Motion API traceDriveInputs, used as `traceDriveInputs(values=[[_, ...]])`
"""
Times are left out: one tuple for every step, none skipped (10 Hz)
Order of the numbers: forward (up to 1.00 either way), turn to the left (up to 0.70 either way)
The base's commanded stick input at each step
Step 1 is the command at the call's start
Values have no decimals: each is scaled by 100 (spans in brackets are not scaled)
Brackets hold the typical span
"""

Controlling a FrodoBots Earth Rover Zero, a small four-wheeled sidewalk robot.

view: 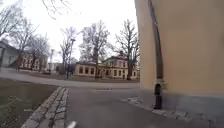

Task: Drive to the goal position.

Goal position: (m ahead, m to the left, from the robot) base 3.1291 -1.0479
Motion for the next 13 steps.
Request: traceDriveInputs(values=[[70, 0], [70, 0], [70, 0], [70, 0], [70, 0], [70, 0], [70, 0], [70, 0], [70, 27], [70, 35], [70, 17], [70, 0], [70, 0]])
